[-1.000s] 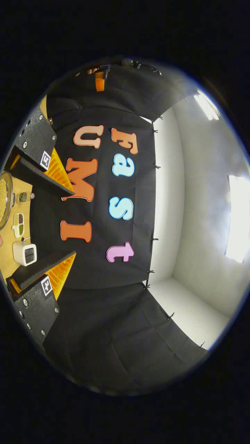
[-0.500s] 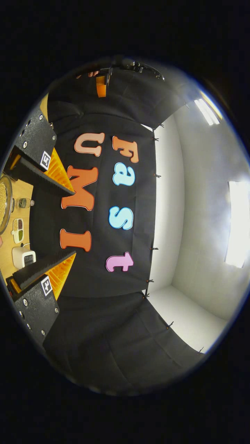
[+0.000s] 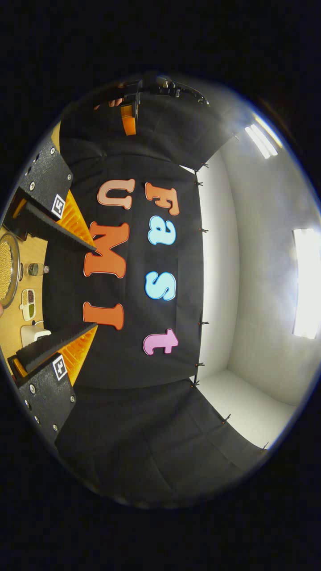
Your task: First push the handle of the pot to place it horizontally, then grasp the pot with both hands and set it on the induction cooktop.
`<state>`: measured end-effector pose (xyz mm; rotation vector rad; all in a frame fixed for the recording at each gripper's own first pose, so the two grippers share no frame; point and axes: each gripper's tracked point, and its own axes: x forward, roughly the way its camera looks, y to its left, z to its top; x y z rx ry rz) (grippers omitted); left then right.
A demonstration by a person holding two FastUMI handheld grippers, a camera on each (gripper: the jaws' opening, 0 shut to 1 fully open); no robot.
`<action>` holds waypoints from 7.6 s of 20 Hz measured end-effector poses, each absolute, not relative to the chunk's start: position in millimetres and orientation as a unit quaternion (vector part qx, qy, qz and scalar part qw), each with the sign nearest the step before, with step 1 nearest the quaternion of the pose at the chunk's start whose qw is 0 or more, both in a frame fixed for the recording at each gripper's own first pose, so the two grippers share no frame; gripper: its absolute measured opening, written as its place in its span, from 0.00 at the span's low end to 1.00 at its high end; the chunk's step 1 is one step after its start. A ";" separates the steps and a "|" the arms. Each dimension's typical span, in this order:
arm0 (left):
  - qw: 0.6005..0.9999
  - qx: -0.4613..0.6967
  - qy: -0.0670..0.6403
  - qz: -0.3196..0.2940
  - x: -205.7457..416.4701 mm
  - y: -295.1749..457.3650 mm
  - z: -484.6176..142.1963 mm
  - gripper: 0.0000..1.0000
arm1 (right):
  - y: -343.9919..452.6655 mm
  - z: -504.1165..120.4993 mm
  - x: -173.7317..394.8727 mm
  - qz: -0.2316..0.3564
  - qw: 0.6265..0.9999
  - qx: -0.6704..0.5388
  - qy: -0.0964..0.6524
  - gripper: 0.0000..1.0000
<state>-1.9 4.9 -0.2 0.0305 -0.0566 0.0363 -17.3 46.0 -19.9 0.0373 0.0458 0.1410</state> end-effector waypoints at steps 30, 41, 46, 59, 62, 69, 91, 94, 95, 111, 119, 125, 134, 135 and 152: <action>0.997 0.047 0.009 0.066 3.5 31.8 -51.9 0.97 | 166.9 -418.1 -172.2 0.225 0.763 0.054 0.604 0.45; 0.995 0.047 0.031 0.081 6.0 45.8 -72.2 0.98 | 162.6 -473.8 -209.5 0.225 0.708 0.026 0.669 0.00; 0.995 0.051 0.035 0.082 5.1 43.6 -73.7 0.98 | 162.8 -478.3 -214.9 0.222 0.694 0.055 0.682 0.00; 0.997 0.044 0.030 0.059 6.7 27.8 -78.3 0.96 | 90.8 -486.7 -195.7 0.146 0.705 0.068 0.691 0.00; 0.996 0.046 0.038 0.067 10.2 37.0 -86.4 0.98 | 71.5 -488.6 -186.6 0.125 0.709 0.071 0.690 0.00; 0.995 0.030 0.055 0.072 10.5 46.5 -101.9 0.98 | 33.1 -500.3 -169.3 0.087 0.715 0.055 0.692 0.00; 0.992 0.039 0.073 0.093 14.0 71.1 -122.5 0.98 | -51.1 -541.4 -81.0 -0.052 0.747 0.050 0.661 0.00; 0.992 0.038 0.078 0.094 14.7 73.9 -125.0 0.98 | -52.2 -547.0 -68.5 -0.058 0.749 0.057 0.658 0.00; 0.992 0.039 0.079 0.096 15.7 75.1 -127.0 0.98 | -52.0 -548.5 -64.8 -0.059 0.749 0.058 0.657 0.00; 0.987 0.027 0.146 0.055 16.6 29.7 -196.0 0.98 | -56.0 -570.7 -9.3 -0.078 0.750 0.108 0.648 0.00; 0.963 0.006 0.268 -0.027 30.2 -49.9 -305.6 0.98 | -45.5 -528.8 -5.1 -0.046 0.767 0.154 0.621 0.00; 0.928 -0.005 0.363 -0.080 22.1 -117.7 -377.9 0.98 | -30.6 -490.0 6.5 -0.004 0.790 0.148 0.594 0.29; 0.880 -0.016 0.457 -0.130 22.9 -210.5 -465.3 0.98 | -34.4 -503.8 16.8 -0.007 0.805 0.105 0.583 0.77; 0.872 -0.019 0.471 -0.131 21.8 -216.1 -477.9 0.99 | -35.3 -505.2 18.8 -0.006 0.808 0.100 0.581 0.78; 0.836 -0.044 0.533 -0.120 49.4 -267.4 -585.2 0.99 | -48.1 -551.2 36.0 -0.027 0.807 0.072 0.585 0.83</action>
